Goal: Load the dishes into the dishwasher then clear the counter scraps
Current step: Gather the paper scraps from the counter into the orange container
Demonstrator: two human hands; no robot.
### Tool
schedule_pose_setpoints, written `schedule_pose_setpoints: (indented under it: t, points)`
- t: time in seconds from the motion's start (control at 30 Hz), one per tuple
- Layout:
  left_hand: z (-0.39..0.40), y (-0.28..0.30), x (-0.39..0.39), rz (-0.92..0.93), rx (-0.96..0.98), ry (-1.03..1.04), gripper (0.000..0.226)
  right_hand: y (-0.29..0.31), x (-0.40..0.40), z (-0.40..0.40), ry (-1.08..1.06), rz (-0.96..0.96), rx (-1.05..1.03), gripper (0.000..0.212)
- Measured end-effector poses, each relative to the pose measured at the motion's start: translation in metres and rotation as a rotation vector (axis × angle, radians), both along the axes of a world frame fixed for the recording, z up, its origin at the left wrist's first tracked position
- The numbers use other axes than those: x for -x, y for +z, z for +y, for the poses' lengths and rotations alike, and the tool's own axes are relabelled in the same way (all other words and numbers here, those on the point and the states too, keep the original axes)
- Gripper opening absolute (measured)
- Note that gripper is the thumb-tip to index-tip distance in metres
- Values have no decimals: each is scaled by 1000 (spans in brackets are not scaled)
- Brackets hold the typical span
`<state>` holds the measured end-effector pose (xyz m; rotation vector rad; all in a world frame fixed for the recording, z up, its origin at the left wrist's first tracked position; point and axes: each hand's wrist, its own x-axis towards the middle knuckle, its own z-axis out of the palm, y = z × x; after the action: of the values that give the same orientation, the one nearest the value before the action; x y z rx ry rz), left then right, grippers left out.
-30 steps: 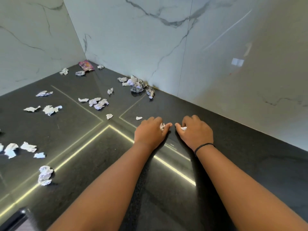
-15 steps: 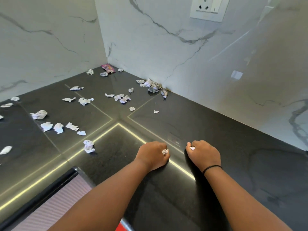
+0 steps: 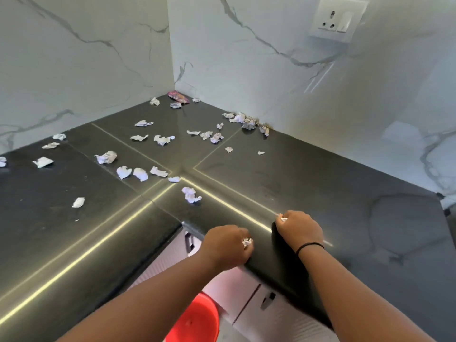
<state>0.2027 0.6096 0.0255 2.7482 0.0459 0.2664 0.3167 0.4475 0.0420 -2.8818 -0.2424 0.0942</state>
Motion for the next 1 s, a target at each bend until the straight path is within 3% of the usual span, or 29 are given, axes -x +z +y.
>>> schedule_pose_setpoints:
  t: [0.1,0.23,0.43,0.53,0.63,0.73,0.8,1.0]
  points:
    - [29,-5,53,-30,65,84,32,1,43,54,110,-66,-38,37]
    - [35,-23,108,32,162,87,36,-2,110,105,244,-194,-261,40]
    - [32,-94,159,317,503,273,26,-77,181,115,295,86,-457,45]
    - [29,-137,162,511,733,525,27,-149,195,108,47,433,-510,49]
    - [24,-186,156,509,1155,903,56,-217,197,95,-425,751,-741,34]
    - [21,-238,147,678,1248,883,23,-274,197,85,-769,982,-820,25]
    - [22,-276,147,748,1283,941,27,-307,197,80,-952,1082,-897,35]
    - [23,-353,164,682,1431,1219,37,-380,201,86,-1013,1277,-900,33]
